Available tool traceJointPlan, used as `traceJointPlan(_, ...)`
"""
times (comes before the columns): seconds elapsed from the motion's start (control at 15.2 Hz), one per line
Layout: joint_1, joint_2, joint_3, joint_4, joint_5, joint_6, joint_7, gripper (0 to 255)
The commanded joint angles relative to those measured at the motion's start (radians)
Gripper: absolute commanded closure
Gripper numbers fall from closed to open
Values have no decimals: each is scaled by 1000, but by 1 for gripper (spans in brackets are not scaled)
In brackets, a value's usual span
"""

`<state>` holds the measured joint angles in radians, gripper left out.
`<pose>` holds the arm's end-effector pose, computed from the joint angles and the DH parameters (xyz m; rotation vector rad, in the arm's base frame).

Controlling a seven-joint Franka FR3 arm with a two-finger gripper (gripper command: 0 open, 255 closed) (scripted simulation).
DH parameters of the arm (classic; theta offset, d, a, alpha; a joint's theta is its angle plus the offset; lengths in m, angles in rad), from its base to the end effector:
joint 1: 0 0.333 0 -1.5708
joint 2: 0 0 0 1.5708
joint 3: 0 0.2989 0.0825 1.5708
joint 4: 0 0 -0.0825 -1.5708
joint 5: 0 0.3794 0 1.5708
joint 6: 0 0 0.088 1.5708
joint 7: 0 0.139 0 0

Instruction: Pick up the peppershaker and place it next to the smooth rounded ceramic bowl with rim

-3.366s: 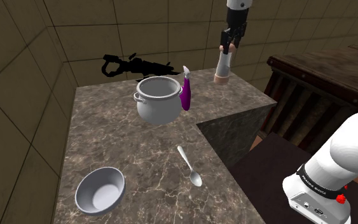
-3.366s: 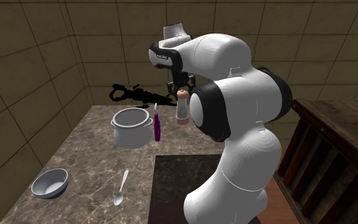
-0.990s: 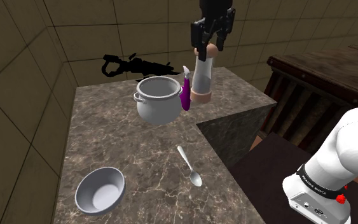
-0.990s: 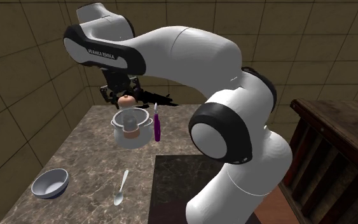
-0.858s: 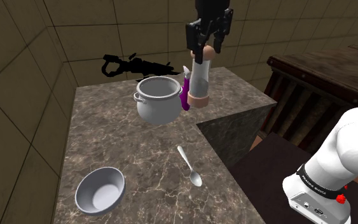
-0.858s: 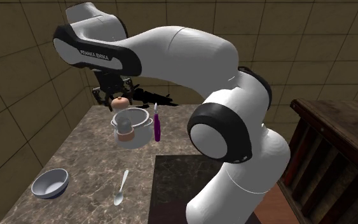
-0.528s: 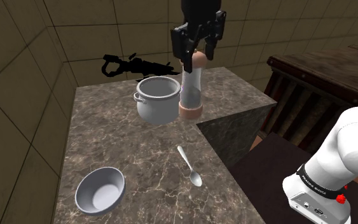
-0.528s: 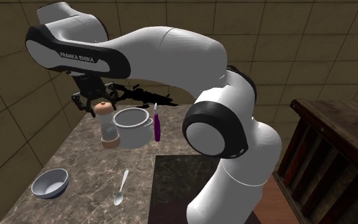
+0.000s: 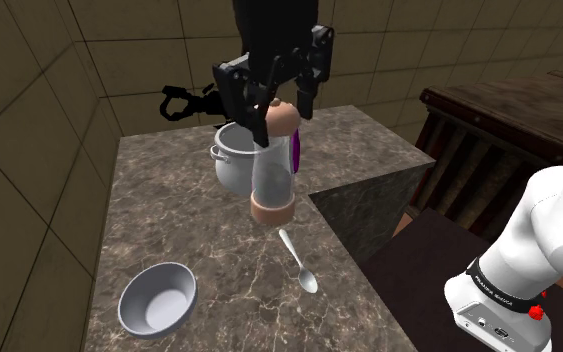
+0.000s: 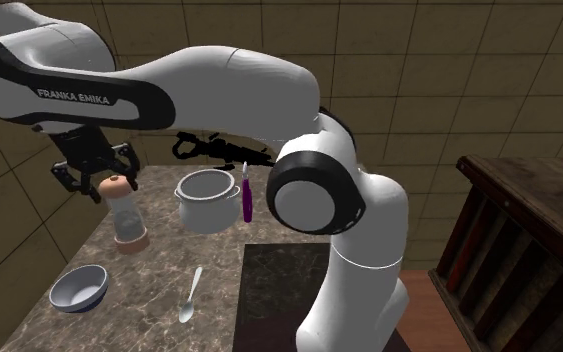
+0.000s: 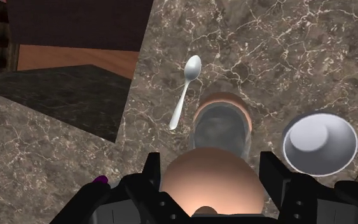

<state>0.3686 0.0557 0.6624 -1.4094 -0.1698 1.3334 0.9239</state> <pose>0.3050 0.4387 0.6070 2.9647 0.1162 0.0641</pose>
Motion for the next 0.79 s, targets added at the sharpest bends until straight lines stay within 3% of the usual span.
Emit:
traceJointPlan(0.0,49,80,35,84,-44,-32,73,255)
traceJointPlan(0.2,153,209,70,230,-123,-93,174,255)
traceJointPlan(0.73,104,142,61,38,-74,48,166,255)
